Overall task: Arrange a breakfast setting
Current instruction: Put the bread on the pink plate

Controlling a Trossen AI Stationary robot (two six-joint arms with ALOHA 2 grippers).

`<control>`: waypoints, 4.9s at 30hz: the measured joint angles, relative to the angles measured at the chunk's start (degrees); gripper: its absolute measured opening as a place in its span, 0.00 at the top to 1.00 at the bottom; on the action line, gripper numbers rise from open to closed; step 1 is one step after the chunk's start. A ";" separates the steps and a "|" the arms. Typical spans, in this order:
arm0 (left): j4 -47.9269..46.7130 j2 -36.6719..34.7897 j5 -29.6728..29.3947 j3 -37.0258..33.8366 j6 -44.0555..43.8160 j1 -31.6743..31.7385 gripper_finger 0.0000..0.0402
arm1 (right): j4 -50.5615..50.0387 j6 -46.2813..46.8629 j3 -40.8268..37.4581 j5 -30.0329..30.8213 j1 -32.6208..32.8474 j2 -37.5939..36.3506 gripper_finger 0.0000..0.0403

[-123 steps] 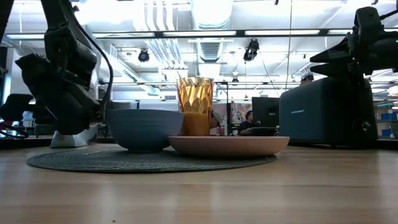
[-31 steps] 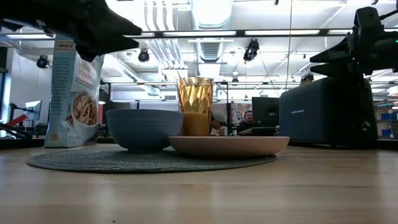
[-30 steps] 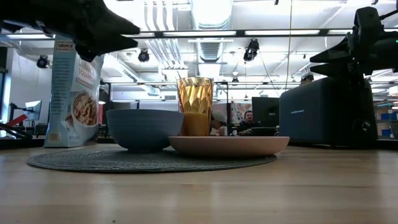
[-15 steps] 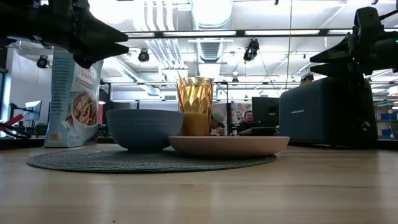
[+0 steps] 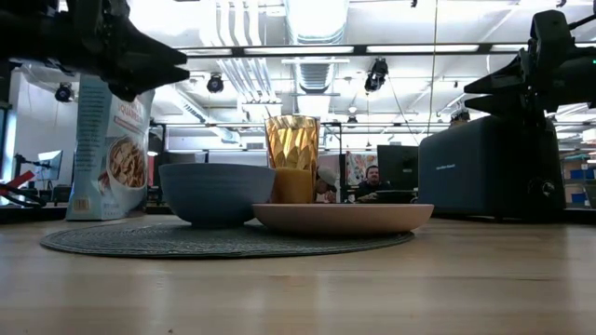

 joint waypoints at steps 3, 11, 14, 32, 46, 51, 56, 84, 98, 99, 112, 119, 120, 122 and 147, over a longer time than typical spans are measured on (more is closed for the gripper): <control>0.46 1.89 0.00 0.40 -0.11 0.00 0.47 | 0.00 -0.02 -0.02 0.00 0.00 0.00 0.69; 0.46 6.29 0.10 3.56 0.95 -0.04 0.47 | 0.00 0.00 0.00 0.00 0.00 0.00 0.69; 0.51 7.22 0.23 4.28 1.95 -0.04 0.47 | 0.00 0.00 0.00 0.00 0.00 0.00 0.69; 2.62 7.11 1.73 4.31 3.87 -0.07 0.47 | 0.00 0.00 -0.01 0.00 0.00 0.00 0.69; 2.63 6.56 1.70 4.28 0.70 -0.04 0.47 | 0.60 4.57 0.00 0.37 0.00 0.00 0.69; 2.62 6.56 1.74 4.26 -0.15 -0.04 0.47 | 1.45 8.95 0.00 1.01 0.00 -0.02 0.69; 2.59 6.56 4.93 4.26 -0.21 -0.04 0.47 | 5.22 12.63 0.00 0.51 0.00 -0.02 0.69; 1.66 6.56 7.61 4.20 -1.92 -0.04 0.47 | -48.51 34.41 34.32 13.53 -1.49 23.12 0.69; 1.23 6.56 9.20 4.20 -2.09 -0.04 0.47 | -56.78 28.27 50.91 8.71 -7.65 31.79 0.62; 1.22 6.56 9.57 4.20 -2.10 -0.04 0.47 | -57.46 27.97 51.58 8.45 -8.60 32.52 0.63; -1.74 5.60 12.56 4.20 -4.68 -0.07 0.47 | -60.42 17.17 57.62 -7.20 -26.33 42.36 0.68; -2.57 5.20 15.39 4.20 -4.77 -0.07 0.47 | -69.38 16.43 64.52 -10.04 -39.62 47.69 0.56; -2.81 5.10 15.79 4.20 -4.94 -0.06 0.47 | -71.31 16.15 65.61 -10.15 -41.40 48.54 0.56; -3.34 4.88 16.40 4.20 -5.13 -0.07 0.47 | -72.73 14.65 67.60 -10.88 -44.20 50.06 0.56; -9.04 1.62 19.32 4.17 -7.08 -0.09 0.47 | -71.45 3.53 69.36 -13.28 -56.69 64.87 0.66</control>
